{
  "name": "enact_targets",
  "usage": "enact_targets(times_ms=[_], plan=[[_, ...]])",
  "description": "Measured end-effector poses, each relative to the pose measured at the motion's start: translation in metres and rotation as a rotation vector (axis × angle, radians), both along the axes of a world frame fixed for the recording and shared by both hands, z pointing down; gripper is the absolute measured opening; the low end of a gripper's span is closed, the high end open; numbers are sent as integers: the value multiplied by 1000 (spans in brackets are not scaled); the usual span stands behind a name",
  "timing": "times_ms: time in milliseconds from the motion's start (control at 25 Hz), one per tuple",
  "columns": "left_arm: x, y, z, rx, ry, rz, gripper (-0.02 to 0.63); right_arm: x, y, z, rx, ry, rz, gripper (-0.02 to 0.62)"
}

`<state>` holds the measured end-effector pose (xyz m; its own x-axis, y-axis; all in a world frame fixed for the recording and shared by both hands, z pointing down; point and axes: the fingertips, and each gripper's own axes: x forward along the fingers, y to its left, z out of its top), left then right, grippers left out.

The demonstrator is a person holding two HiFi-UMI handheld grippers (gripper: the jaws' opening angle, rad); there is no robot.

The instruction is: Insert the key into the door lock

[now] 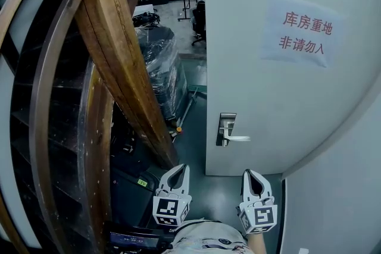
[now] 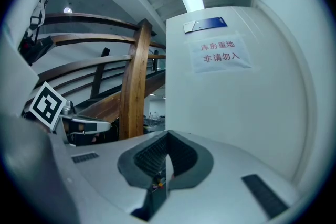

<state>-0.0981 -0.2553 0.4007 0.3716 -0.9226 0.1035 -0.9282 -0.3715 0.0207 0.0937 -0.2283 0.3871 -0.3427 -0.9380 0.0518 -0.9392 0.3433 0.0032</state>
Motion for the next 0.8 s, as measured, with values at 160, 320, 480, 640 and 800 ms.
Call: enact_targets(times_ms=[160,320,480,640,800], plan=[[-2,-1,1,-2,-1,-1,5,-2,-2,1,0,-3,-5,6],[-4,-2,3,-7,-4,-5,5,-5,-3,3,-5,-4,-10,6],[-4,-2,4,-13,-5,-4,5,-5,-3,5,-9,-9,-11,6],[-5,0,5,-16,-6,-4,5,-5,-3,5,-12,-9,-8,6],[-5,0,7,-21,-6,-5,5,-3,-2,7,-13,-14,-5,6]])
